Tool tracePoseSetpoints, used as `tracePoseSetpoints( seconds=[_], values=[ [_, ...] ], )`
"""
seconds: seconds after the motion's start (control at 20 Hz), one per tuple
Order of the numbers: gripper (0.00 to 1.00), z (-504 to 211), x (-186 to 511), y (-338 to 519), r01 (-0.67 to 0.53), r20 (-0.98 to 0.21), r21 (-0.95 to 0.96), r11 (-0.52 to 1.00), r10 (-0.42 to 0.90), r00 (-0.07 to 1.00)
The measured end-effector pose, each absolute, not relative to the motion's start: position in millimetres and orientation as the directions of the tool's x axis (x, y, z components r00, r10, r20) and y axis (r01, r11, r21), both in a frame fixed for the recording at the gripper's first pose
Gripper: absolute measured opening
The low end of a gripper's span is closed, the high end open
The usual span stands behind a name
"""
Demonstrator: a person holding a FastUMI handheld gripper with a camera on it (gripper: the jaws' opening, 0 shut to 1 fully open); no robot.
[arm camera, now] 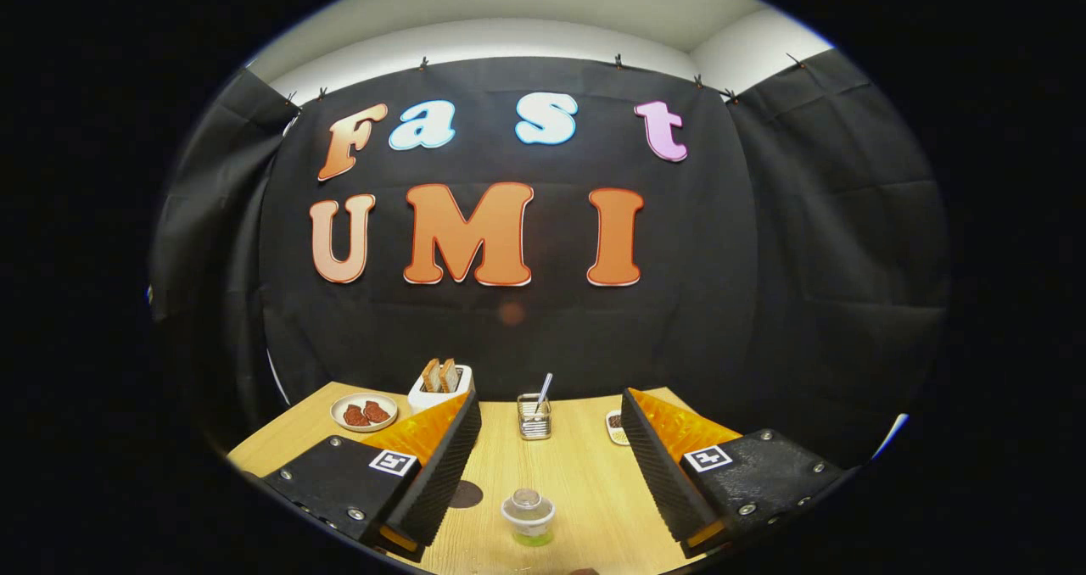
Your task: Take the bottle from table, then pour the juice into the cup, finally place the bottle on the coaster
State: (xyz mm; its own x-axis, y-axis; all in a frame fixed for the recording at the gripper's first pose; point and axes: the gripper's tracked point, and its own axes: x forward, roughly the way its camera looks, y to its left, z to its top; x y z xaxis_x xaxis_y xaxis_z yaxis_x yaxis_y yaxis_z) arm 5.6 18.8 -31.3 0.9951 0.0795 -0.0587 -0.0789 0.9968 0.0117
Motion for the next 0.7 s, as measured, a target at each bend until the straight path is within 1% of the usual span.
tracePoseSetpoints(
  seconds=[0.3, 0.7],
  values=[
    [0.99, -104, 18, 29, -0.110, -0.166, 0.089, 0.990, 0.124, 0.978],
    [0.99, -180, 32, 40, -0.110, -0.269, 0.075, 0.991, 0.126, 0.955]
  ],
)
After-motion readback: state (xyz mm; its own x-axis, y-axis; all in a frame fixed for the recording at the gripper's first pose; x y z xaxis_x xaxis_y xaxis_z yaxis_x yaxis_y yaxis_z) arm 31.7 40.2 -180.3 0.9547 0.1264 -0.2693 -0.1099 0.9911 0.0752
